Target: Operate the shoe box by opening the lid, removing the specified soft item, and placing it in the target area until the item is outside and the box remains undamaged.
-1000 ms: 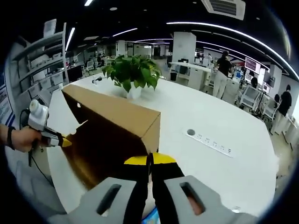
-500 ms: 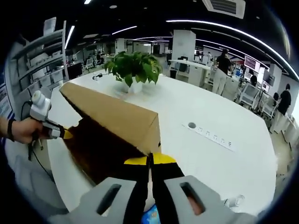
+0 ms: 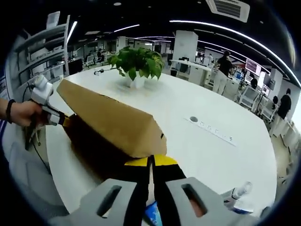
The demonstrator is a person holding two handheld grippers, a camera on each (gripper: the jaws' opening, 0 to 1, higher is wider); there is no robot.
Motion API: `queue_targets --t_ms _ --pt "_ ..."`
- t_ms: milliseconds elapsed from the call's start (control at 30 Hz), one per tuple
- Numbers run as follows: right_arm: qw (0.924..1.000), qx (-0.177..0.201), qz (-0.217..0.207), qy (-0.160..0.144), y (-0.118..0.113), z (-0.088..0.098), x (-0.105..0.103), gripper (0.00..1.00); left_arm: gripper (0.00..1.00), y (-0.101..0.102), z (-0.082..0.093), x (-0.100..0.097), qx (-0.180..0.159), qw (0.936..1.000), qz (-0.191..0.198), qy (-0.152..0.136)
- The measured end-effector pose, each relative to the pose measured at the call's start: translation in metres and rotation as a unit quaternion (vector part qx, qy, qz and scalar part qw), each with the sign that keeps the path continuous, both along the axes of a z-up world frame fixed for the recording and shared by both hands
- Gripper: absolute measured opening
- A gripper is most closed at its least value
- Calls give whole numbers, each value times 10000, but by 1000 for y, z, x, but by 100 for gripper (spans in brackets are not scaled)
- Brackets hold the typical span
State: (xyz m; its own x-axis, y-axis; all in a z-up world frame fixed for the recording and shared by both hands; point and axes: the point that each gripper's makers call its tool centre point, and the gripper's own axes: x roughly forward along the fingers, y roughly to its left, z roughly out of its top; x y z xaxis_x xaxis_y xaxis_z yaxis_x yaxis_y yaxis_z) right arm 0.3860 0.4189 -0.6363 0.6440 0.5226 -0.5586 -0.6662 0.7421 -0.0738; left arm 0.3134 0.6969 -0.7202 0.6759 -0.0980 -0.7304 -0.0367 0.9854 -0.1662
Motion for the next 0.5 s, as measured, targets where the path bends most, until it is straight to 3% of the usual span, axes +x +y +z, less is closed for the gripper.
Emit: queue_targets --t_ms 33,100,300,367,500 --pt "10000 -39 -26 21 -2 -3 -2 0 20 5 2 -2 255 9996 -110 43" --pt "10000 -13 -45 81 -4 -7 -7 0 22 7 8 -2 401 9989 -225 -38" --pt "9998 124 -37 180 -6 -15 -17 0 19 -3 40 1 419 9928 -815 -766" --pt "9996 168 -49 234 -6 -18 -19 0 19 -5 44 -2 521 9897 -1025 -850" --pt "9993 207 -69 288 -6 -22 -24 0 17 -9 50 -4 401 9867 -1190 -1035"
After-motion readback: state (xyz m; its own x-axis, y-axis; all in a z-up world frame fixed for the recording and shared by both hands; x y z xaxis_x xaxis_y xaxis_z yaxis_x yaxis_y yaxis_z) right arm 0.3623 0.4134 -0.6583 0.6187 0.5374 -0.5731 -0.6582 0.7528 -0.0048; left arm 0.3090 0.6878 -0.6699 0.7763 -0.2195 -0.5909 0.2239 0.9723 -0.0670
